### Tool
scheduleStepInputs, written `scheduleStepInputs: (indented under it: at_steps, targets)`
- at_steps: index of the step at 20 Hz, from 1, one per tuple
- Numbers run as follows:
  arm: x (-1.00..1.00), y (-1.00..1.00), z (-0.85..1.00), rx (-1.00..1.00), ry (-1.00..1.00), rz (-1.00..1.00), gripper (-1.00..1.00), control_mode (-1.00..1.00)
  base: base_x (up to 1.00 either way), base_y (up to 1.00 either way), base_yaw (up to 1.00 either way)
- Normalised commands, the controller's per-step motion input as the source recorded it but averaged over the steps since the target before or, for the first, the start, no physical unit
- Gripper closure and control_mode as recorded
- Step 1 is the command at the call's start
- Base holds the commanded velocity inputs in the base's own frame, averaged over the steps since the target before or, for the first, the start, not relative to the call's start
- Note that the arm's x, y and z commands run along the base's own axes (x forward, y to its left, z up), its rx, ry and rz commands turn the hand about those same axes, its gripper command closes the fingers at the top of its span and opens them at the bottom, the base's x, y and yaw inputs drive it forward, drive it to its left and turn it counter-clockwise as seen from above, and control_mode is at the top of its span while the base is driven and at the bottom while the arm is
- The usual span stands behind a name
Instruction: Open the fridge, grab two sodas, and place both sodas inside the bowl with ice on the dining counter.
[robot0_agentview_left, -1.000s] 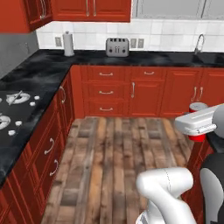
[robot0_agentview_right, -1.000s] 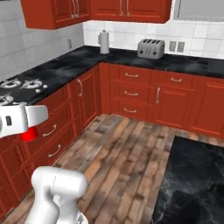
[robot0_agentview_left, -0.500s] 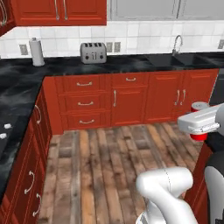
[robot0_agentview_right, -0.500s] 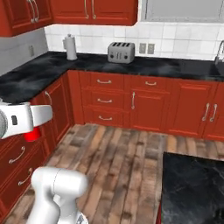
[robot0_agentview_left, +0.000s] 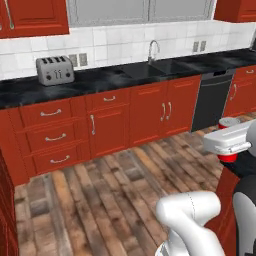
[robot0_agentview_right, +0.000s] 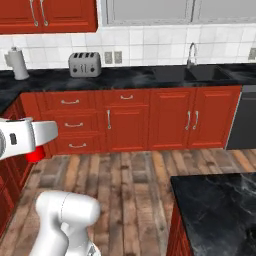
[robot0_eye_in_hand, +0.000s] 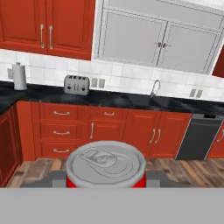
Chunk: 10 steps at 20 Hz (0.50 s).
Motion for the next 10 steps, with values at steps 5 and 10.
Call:
scheduleStepInputs:
  at_steps: [5,10]
  targets:
    - [0.0,0.0,0.0,0.0,0.0,0.0,1.0,1.0,1.0,-0.02,-0.27]
    - [0.0,0.0,0.0,0.0,0.0,0.0,1.0,1.0,1.0,-0.09,-0.22]
